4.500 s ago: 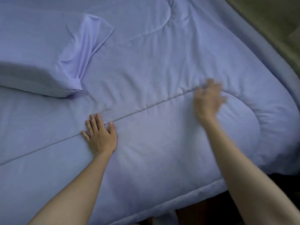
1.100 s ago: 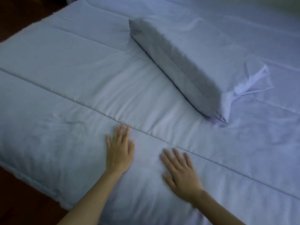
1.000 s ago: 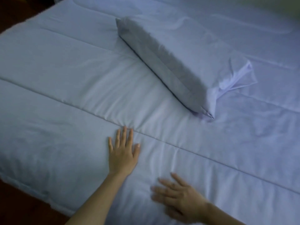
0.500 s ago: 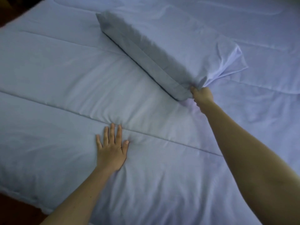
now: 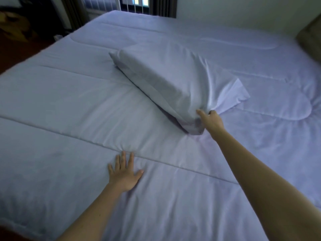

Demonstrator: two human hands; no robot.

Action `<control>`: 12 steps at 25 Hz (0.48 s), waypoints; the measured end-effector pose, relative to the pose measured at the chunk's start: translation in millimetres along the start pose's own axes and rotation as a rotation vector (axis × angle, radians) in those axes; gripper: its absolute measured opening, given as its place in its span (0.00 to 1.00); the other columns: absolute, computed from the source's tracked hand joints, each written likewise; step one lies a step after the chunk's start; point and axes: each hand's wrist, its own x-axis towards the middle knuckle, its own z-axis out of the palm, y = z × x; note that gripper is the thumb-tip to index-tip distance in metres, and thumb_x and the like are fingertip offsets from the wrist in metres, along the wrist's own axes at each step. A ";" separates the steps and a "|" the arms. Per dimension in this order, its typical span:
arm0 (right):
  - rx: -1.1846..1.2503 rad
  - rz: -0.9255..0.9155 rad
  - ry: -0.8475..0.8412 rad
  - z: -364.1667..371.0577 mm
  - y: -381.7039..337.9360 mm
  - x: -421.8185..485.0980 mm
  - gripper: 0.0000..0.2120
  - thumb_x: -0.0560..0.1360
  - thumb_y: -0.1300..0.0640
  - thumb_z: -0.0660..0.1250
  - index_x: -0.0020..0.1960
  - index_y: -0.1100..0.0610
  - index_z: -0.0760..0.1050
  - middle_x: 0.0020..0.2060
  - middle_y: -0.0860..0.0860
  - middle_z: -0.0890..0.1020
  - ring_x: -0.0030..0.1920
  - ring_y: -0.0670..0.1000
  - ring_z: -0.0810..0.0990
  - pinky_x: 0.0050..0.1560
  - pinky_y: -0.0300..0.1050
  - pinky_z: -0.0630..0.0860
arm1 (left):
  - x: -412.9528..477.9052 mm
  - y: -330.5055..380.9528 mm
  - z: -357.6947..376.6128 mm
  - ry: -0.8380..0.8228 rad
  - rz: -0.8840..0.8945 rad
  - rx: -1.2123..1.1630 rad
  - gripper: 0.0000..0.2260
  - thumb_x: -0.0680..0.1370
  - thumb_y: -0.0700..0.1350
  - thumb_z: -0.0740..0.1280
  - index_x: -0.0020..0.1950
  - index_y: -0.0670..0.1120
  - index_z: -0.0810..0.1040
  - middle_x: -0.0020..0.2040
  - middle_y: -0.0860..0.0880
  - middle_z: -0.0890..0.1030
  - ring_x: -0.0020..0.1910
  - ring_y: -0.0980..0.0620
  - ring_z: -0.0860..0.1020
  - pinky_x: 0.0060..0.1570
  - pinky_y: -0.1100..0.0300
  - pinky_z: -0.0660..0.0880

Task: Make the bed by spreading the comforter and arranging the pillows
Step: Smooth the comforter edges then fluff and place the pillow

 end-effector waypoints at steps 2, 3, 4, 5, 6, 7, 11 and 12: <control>0.238 0.181 -0.034 4.9 -10.2 20.2 0.34 0.72 0.32 0.70 0.64 0.58 0.76 0.57 0.55 0.82 0.56 0.58 0.81 0.57 0.54 0.78 | 0.6 -1.0 12.4 0.006 0.013 0.027 0.43 0.76 0.73 0.56 0.84 0.56 0.42 0.83 0.50 0.34 0.82 0.44 0.35 0.72 0.35 0.27; 0.311 0.253 -0.054 7.6 -11.7 34.4 0.36 0.71 0.30 0.70 0.65 0.57 0.77 0.57 0.54 0.82 0.56 0.58 0.82 0.59 0.53 0.79 | 1.7 -0.6 16.4 0.007 0.007 0.043 0.43 0.76 0.73 0.55 0.83 0.56 0.40 0.82 0.49 0.32 0.81 0.44 0.33 0.71 0.35 0.25; 0.343 0.294 -0.055 13.6 -11.3 48.1 0.39 0.69 0.28 0.71 0.66 0.57 0.77 0.59 0.53 0.83 0.57 0.58 0.82 0.60 0.53 0.79 | 3.0 -1.3 19.5 0.002 -0.004 0.059 0.43 0.76 0.74 0.54 0.83 0.56 0.39 0.81 0.49 0.30 0.81 0.44 0.31 0.70 0.36 0.24; 0.325 0.314 -0.029 20.7 -9.3 61.2 0.42 0.68 0.26 0.72 0.68 0.57 0.77 0.60 0.53 0.83 0.59 0.58 0.82 0.62 0.52 0.78 | 4.1 -2.7 23.3 0.001 -0.011 0.075 0.43 0.76 0.74 0.53 0.83 0.56 0.37 0.81 0.49 0.29 0.80 0.45 0.30 0.70 0.36 0.23; 0.298 0.297 0.007 26.7 -6.9 74.6 0.45 0.67 0.27 0.73 0.71 0.59 0.75 0.62 0.55 0.83 0.60 0.59 0.81 0.63 0.52 0.77 | 5.4 -5.0 28.4 0.006 -0.014 0.088 0.43 0.76 0.74 0.52 0.82 0.56 0.36 0.80 0.50 0.28 0.79 0.45 0.28 0.69 0.36 0.23; 0.275 0.280 0.035 33.8 -2.3 89.8 0.47 0.68 0.31 0.76 0.74 0.61 0.72 0.63 0.56 0.83 0.60 0.59 0.81 0.64 0.54 0.77 | 6.7 -8.8 33.6 0.017 -0.011 0.098 0.43 0.76 0.74 0.51 0.82 0.56 0.36 0.80 0.50 0.27 0.79 0.45 0.28 0.69 0.36 0.23; 0.372 0.273 0.043 34.2 -3.0 105.1 0.48 0.70 0.50 0.76 0.82 0.61 0.57 0.62 0.56 0.82 0.62 0.61 0.80 0.65 0.57 0.78 | 9.0 -16.1 50.0 0.070 0.022 0.105 0.42 0.77 0.73 0.51 0.83 0.55 0.37 0.82 0.49 0.30 0.80 0.45 0.28 0.68 0.38 0.21; 0.386 0.231 0.041 28.3 -6.4 101.5 0.39 0.70 0.51 0.75 0.76 0.63 0.67 0.60 0.56 0.84 0.60 0.60 0.81 0.61 0.53 0.80 | 9.8 -16.7 52.1 0.069 0.024 0.104 0.42 0.77 0.73 0.51 0.83 0.55 0.38 0.82 0.49 0.31 0.80 0.45 0.29 0.69 0.38 0.22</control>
